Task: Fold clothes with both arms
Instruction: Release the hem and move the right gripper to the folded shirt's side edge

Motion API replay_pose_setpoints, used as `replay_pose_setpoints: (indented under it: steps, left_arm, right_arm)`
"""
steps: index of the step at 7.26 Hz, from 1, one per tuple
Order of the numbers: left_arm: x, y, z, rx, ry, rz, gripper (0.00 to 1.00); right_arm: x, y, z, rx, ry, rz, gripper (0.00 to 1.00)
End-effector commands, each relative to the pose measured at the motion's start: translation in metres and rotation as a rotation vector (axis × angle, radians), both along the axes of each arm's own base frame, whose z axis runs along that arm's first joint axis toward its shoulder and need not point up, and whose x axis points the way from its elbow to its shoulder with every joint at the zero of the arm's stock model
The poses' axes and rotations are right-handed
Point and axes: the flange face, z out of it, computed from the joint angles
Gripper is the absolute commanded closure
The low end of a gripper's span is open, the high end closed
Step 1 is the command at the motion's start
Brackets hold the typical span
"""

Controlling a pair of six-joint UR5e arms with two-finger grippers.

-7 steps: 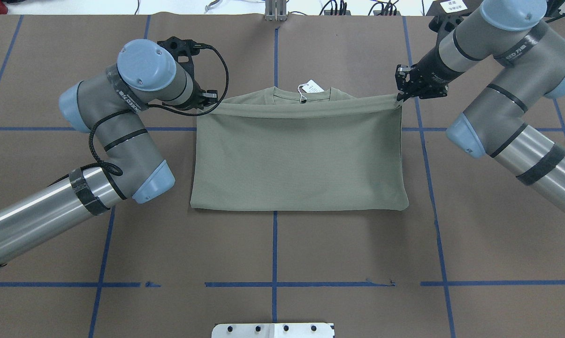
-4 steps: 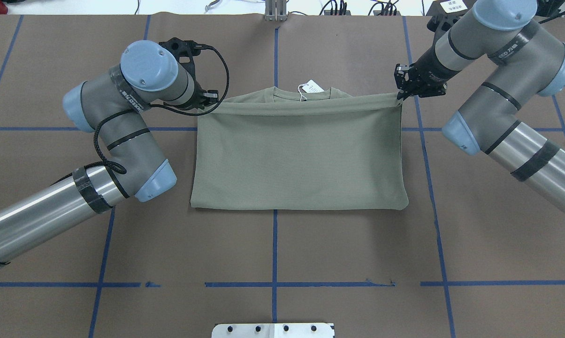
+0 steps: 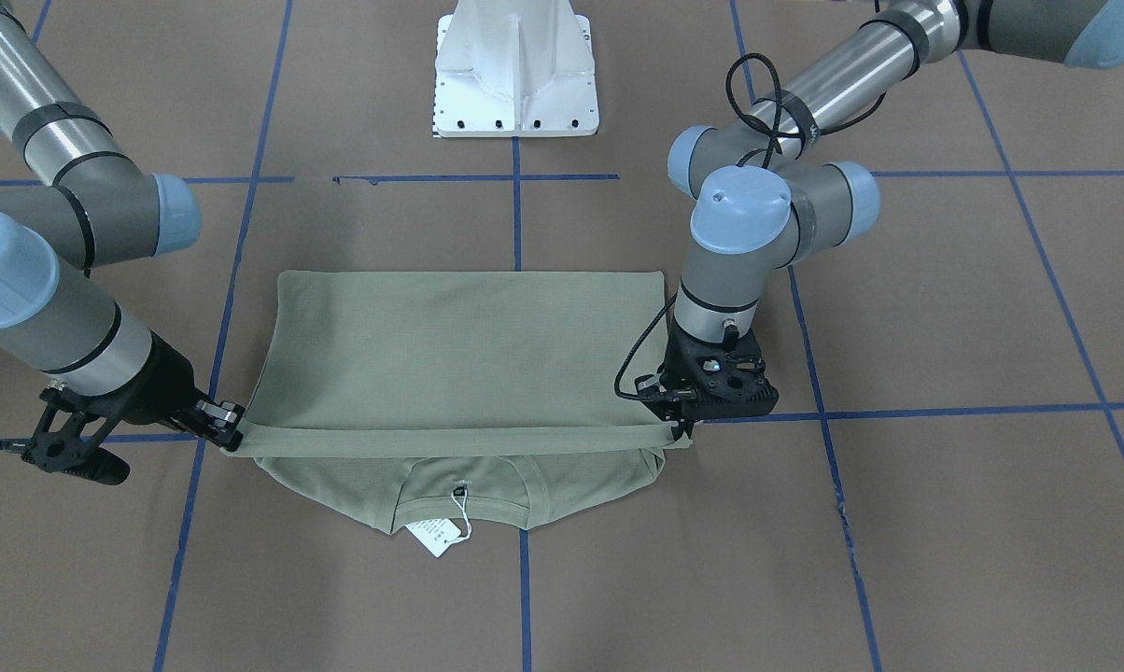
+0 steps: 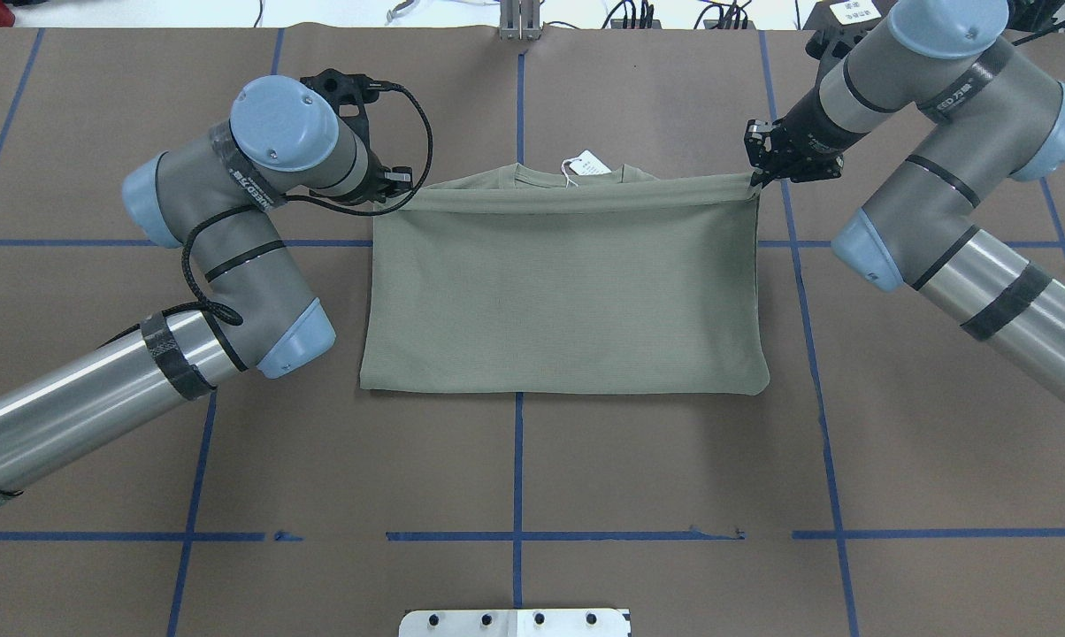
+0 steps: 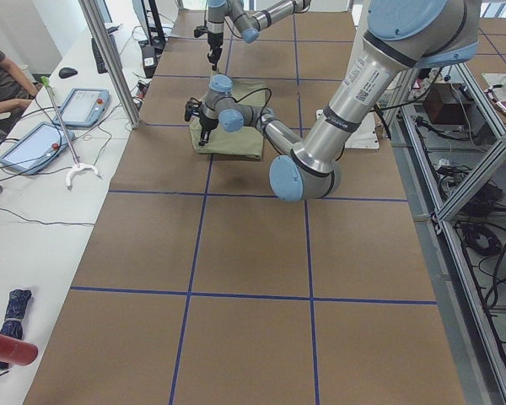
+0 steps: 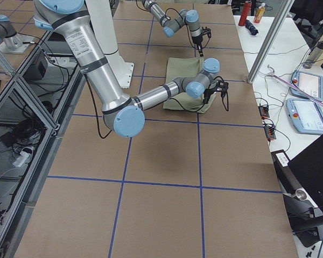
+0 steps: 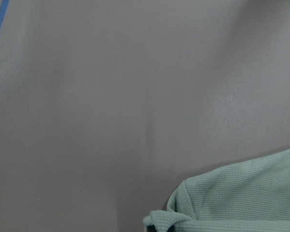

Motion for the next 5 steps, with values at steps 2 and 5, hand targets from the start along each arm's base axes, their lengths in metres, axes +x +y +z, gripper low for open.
replay_pose_setpoints:
  steps: [2,5]
  left_arm:
    - [0.0008,-0.0008,-0.0023,0.003,0.0,0.0,1.0]
    - [0.0004,-0.0014,-0.0052,0.014,-0.003,-0.001,0.0]
  right_arm:
    - [-0.0049,0.0033,-0.0015,0.028,0.001,-0.028,0.66]
    - [-0.0064,0.0079,0.0017,0.067,-0.02,-0.031,0.0]
